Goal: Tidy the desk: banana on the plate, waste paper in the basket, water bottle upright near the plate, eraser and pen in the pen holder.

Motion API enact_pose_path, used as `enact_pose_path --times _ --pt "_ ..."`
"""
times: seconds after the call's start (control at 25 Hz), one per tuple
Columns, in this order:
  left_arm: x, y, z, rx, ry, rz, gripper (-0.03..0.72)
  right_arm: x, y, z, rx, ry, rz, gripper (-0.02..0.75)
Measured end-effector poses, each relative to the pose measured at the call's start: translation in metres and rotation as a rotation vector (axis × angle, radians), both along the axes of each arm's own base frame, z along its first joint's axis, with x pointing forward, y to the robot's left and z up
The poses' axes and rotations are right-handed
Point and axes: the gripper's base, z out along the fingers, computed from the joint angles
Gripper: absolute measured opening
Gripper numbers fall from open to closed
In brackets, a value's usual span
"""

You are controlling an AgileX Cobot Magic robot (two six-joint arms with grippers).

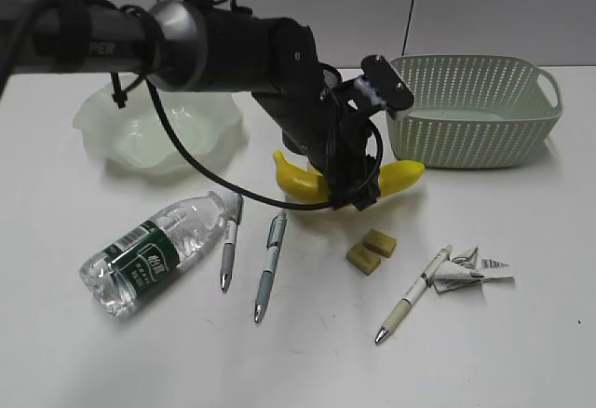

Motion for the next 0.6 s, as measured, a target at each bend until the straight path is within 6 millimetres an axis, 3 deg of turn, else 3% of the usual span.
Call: enact_pose_path --times 0.4,0.6 --pt "-0.027 0.019 0.096 -0.024 0.005 -0.062 0.312 0.0 0.0 0.0 0.0 0.0 0.0 0.456" --pt "-0.043 0.044 0.154 -0.033 -0.028 -0.032 0.312 0.0 0.0 0.0 0.0 0.0 0.0 0.456"
